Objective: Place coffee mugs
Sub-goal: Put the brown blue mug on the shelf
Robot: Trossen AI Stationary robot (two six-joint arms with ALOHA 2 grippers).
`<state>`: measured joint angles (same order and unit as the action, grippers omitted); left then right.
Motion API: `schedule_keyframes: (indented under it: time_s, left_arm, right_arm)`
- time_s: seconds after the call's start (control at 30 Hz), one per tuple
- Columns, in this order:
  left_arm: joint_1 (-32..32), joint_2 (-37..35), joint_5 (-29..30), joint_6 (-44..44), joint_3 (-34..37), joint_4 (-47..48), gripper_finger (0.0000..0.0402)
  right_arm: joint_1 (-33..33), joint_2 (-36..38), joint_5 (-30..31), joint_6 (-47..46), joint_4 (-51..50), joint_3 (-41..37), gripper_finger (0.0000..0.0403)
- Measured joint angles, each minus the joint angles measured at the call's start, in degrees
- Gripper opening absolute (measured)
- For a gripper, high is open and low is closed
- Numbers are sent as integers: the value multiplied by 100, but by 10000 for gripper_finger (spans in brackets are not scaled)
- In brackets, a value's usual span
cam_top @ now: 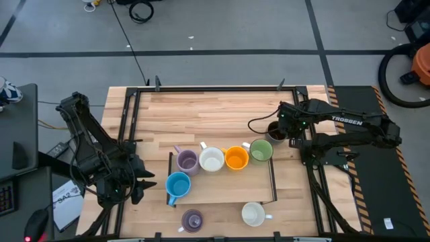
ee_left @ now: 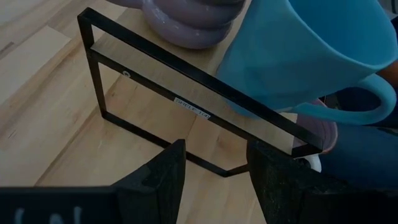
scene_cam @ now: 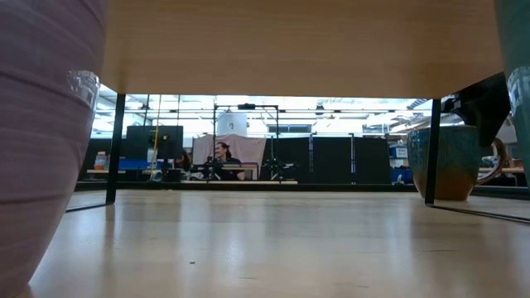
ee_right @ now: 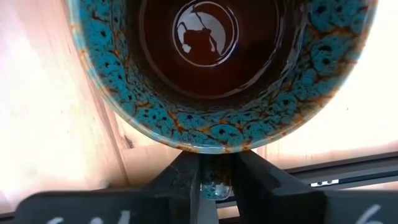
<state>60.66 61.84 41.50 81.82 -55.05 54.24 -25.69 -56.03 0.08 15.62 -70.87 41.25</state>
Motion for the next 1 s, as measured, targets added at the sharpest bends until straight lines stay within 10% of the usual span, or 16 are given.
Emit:
schedule_keyframes:
  time_s: [1.0]
  left_arm:
    - [0,0,2,7,0,-69,176]
  right_arm:
    - [1,0,0,-20,-5,16,70]
